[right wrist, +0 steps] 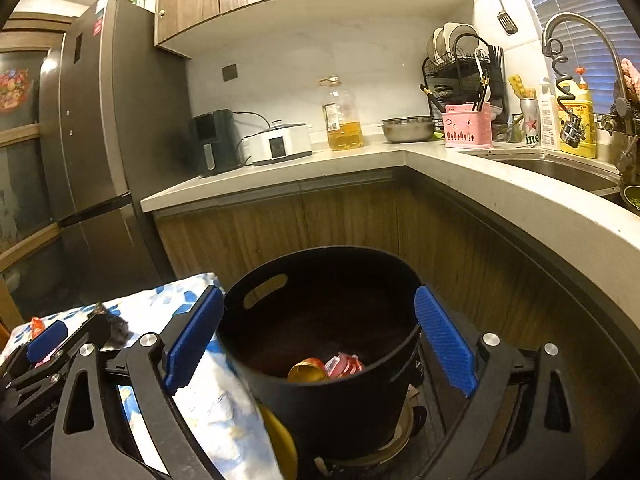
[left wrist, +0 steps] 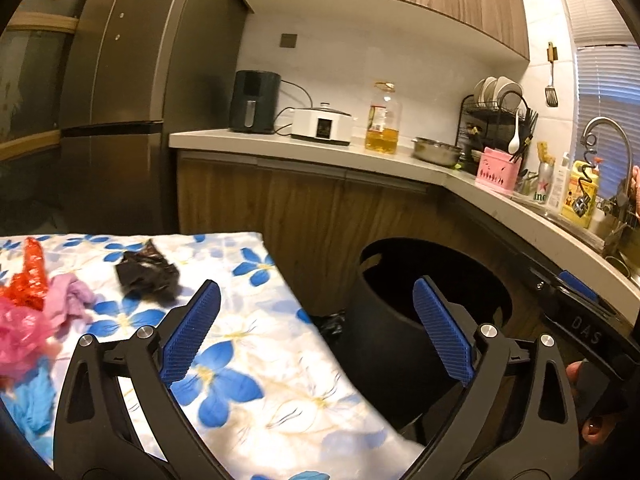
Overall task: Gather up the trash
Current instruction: 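Move both open tools back from the bin to the table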
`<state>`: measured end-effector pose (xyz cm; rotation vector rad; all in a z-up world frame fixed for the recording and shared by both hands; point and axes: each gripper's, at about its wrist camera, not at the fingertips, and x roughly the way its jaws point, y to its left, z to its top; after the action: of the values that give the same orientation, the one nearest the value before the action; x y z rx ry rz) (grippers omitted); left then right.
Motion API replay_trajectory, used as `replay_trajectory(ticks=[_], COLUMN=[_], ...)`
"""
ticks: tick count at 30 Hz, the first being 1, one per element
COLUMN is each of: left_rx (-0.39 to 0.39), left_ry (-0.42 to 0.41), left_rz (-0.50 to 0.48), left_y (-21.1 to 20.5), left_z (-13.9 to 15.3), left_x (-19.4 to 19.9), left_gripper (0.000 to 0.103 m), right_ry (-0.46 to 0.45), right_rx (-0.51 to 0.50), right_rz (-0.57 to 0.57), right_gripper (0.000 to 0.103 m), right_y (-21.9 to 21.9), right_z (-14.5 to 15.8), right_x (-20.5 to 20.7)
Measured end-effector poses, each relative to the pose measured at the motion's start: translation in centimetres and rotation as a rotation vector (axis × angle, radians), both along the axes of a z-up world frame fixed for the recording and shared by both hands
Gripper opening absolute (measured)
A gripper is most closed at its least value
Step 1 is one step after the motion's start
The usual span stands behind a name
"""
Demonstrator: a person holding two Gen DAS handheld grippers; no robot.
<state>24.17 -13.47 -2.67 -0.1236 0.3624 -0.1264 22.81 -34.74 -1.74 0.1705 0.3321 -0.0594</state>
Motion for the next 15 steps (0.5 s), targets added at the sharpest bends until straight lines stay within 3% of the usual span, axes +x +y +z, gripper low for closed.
replay_trajectory(ticks=[8,15], left_rx=[-0.007,0.002], left_ry=[-0.008,-0.017], left_rz=[0.032,0.124], left_y=[2.5,6.2], left_z=[0.0,-0.7], left_x=[-4.4,-8.5], left_gripper=[0.097,0.097], right_ry=[-0.013,-0.032], right_rx=[-0.002,0.000], right_rz=[0.024,0.066], right_gripper=[0.093,0.093], right_y=[1.7,4.3], right_z=[0.0,-0.1], right_x=[-3.2,-5.5])
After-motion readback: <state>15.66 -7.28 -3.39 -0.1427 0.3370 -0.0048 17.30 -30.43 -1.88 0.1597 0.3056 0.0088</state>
